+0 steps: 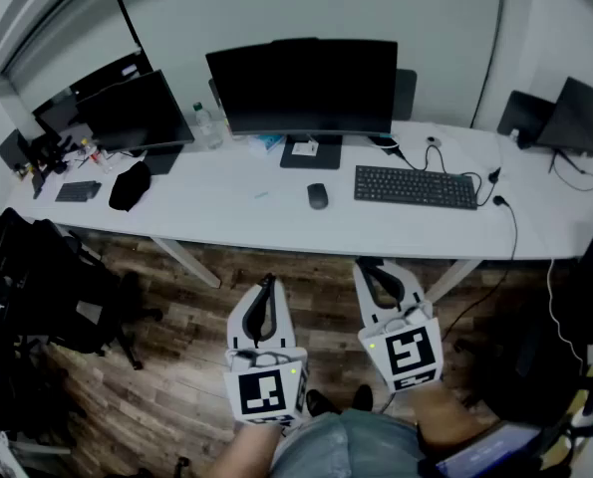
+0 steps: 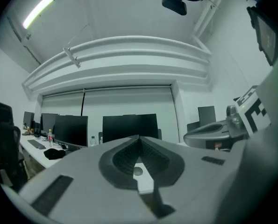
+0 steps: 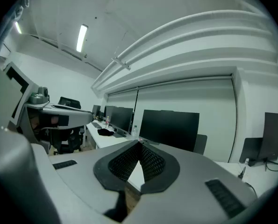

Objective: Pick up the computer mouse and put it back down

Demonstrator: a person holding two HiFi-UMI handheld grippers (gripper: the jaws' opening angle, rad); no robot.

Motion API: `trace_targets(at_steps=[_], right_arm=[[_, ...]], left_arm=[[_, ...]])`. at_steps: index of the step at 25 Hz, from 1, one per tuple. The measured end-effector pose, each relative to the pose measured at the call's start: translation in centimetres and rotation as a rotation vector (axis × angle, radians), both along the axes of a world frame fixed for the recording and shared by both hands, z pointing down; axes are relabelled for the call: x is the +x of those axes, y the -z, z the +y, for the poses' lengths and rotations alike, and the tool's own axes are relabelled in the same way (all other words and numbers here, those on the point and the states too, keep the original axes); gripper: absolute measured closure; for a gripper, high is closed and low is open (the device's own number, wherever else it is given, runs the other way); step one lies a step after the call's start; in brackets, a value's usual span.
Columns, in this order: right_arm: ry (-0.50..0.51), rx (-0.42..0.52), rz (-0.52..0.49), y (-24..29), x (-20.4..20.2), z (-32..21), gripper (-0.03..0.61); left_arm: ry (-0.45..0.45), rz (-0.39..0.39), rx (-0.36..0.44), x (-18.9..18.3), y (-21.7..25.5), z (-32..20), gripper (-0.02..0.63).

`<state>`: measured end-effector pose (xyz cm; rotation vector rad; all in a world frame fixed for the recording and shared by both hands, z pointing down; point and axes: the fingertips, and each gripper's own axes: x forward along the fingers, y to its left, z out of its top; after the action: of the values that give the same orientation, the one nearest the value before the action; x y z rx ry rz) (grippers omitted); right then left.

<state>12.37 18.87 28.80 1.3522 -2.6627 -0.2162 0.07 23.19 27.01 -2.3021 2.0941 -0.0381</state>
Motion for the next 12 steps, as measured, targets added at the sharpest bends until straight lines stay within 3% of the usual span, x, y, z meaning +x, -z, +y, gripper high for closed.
trace_targets(at_steps=[3, 12], right_arm=[[-0.002, -0.004, 0.002, -0.04, -0.23, 0.19, 0.565], [-0.005, 0.015, -0.034, 0.55, -0.96, 0.71, 0.563]], left_arm=[[-0.015, 0.006, 0.037, 0.01, 0.56, 0.02, 0.606], [-0.038, -0.004, 0.023, -0.65, 0.58, 0.28, 0.606]])
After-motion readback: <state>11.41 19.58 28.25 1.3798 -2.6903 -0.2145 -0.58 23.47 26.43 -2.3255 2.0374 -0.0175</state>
